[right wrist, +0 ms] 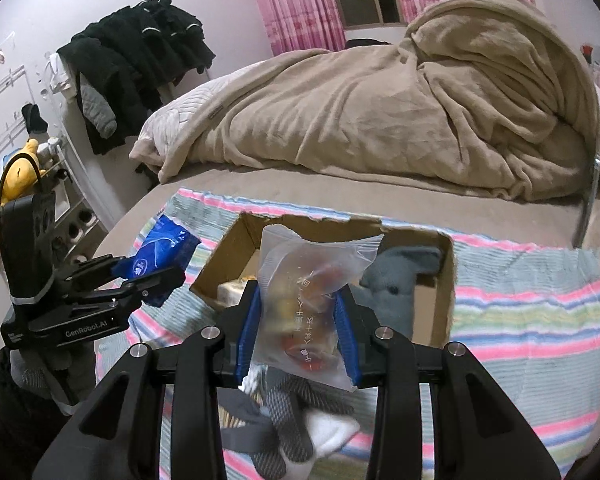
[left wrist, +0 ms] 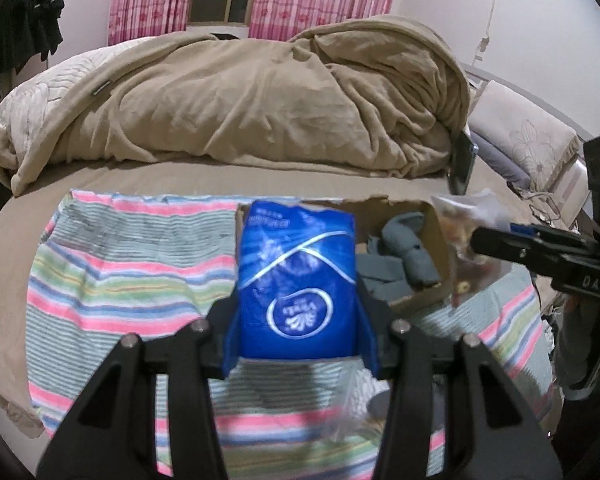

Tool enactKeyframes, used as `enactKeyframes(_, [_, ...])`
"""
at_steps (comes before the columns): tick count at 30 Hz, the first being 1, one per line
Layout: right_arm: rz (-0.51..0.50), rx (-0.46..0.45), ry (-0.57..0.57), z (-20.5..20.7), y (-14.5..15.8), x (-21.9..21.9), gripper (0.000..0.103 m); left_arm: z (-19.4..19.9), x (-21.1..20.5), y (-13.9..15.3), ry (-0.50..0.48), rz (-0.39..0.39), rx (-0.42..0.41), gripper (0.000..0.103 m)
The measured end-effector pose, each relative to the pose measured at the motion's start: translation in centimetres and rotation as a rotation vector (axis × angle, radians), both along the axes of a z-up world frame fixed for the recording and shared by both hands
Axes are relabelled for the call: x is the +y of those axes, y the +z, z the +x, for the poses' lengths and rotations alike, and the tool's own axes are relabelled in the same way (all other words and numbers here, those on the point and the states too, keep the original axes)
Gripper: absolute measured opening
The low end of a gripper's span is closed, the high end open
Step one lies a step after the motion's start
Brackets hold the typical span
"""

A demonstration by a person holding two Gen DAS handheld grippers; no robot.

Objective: Organize objects
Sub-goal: 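Carry the blue pack into the box with the left tool while the right tool drops the snack bag in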

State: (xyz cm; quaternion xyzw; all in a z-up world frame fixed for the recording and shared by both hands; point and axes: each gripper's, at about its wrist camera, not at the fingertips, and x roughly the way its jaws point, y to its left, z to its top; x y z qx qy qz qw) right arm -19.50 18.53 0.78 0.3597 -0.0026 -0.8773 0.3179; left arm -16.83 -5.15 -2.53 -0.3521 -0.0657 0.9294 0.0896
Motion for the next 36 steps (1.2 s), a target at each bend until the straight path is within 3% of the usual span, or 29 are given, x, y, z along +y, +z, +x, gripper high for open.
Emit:
enactKeyframes(8, [-0.003, -0.024, 0.008, -3.1, -1.4, -1.4, 0.038, -2.4, 0.0, -1.8, 0.006, -0.002, -0.031, 0.048])
enactKeyframes(23, [-0.010, -0.158, 0.045, -7.1, -6.8, -4.0, 0.039, -7.0, 1.3, -4.6, -0.031, -0.048, -0.081, 0.050])
enactKeyframes(26, [-0.004, -0.181, 0.042, -7.7, -7.8, -4.3, 0.039, -7.5, 1.5, -4.7, -0.032, -0.051, -0.084, 0.055])
enactKeyframes(28, [-0.004, -0.201, 0.043, -8.0, -8.3, -4.3, 0.042, -7.5, 1.6, -4.6, -0.034, -0.045, -0.088, 0.055])
enactKeyframes(32, [-0.025, -0.217, 0.035, -8.2, -8.3, -3.8, 0.058, -7.0, 1.8, -4.4, -0.028, -0.068, -0.096, 0.056])
enactKeyframes(36, [-0.029, -0.198, 0.026, -7.6, -7.3, -3.4, 0.060, -6.0, 1.5, -3.7, -0.023, -0.060, -0.084, 0.056])
